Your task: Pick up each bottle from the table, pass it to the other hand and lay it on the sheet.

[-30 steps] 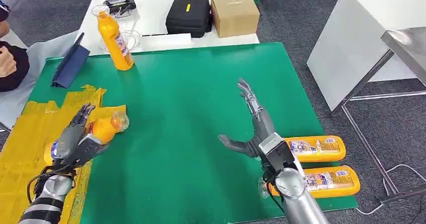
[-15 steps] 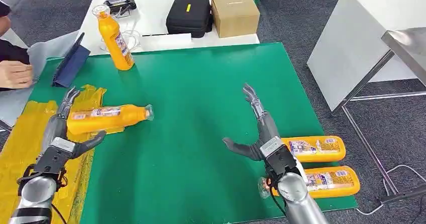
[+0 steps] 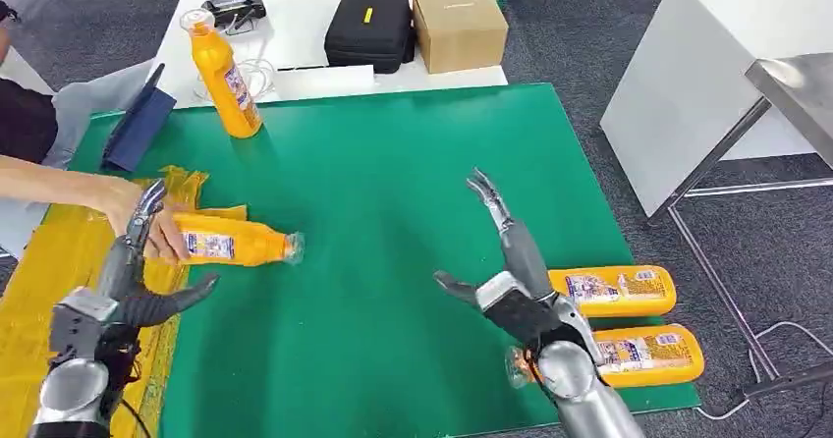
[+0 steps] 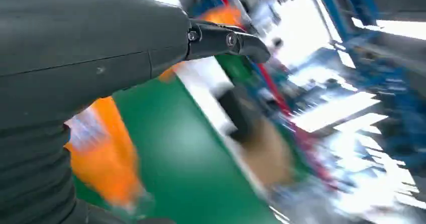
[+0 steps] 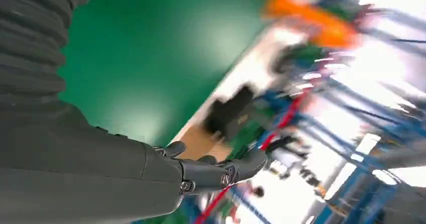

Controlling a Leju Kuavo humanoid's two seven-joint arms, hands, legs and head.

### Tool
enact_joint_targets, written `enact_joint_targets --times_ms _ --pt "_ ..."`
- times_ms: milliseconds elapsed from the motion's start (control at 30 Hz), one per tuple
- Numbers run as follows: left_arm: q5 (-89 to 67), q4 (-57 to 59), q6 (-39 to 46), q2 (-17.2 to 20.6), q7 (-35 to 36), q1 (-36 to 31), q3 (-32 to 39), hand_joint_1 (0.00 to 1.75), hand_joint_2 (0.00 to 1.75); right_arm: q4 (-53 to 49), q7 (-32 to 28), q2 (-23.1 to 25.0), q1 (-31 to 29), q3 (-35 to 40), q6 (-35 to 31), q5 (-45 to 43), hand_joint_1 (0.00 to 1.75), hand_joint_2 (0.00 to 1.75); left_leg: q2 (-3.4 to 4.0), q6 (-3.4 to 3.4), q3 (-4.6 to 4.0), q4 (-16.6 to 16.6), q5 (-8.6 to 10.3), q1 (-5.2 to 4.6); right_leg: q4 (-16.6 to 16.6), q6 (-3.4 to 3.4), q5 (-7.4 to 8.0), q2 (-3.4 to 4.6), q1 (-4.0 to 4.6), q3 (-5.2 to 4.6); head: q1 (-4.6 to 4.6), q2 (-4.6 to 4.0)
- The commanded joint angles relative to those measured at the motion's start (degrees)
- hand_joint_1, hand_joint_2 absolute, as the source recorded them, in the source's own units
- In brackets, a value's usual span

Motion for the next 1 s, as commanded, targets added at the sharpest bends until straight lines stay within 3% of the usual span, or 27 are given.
enact_joint_targets --times_ms 33,100,200,733,867,1000 --pt "8.03 -6.50 -4.95 -5.20 4.24 2.30 1.49 0.00 1.75 1.08 3.41 -22.50 -5.31 0.66 7.93 7.29 0.00 1.75 -0.14 0.06 0.09 0.12 -0.09 0.04 -0.04 -0.02 -0.04 -0.08 0.04 0.19 0.00 0.00" --pt "8.10 -5.60 -4.80 -4.89 4.26 1.89 0.43 0.00 1.75 0.77 2.25 -28.52 -5.65 -2.18 11.70 3.84 0.00 1.75 -0.35 0.09 0.00 0.16 -0.05 -0.05 -0.01 0.01 -0.06 -0.29 -0.04 0.16 -0.02 0.00" --pt "8.42 -4.40 -4.96 -4.80 3.98 0.94 -0.78 0.00 1.75 1.37 0.22 -32.41 -5.86 -5.95 15.53 -0.23 0.00 1.75 -0.38 0.09 -0.05 0.32 -0.08 -0.11 0.07 0.00 -0.09 -0.32 -0.08 0.16 -0.02 0.00" --pt "9.89 0.96 -5.14 -4.47 3.73 -1.99 -3.37 0.00 1.75 5.97 -2.66 -34.44 -6.45 -8.03 20.40 -6.30 0.00 1.75 -0.21 0.03 0.10 0.18 -0.04 -0.08 -0.10 0.00 0.06 -0.14 -0.01 0.25 -0.04 0.00" --pt "10.48 3.32 -5.28 -4.19 3.52 -3.67 -4.20 0.00 1.75 2.57 -6.98 -37.87 -2.72 -8.31 23.52 -11.15 0.00 1.75 -0.28 0.01 0.11 0.19 -0.05 -0.09 -0.09 -0.03 0.03 -0.21 -0.02 0.29 -0.04 0.00" --pt "10.79 3.73 -5.20 -4.03 3.40 -4.06 -4.70 0.00 1.75 2.09 -8.27 -36.41 -0.19 -9.01 22.00 -9.39 0.00 1.75 -0.33 0.02 0.08 0.14 -0.01 -0.10 -0.13 0.00 0.03 -0.28 -0.08 0.25 -0.02 0.00"
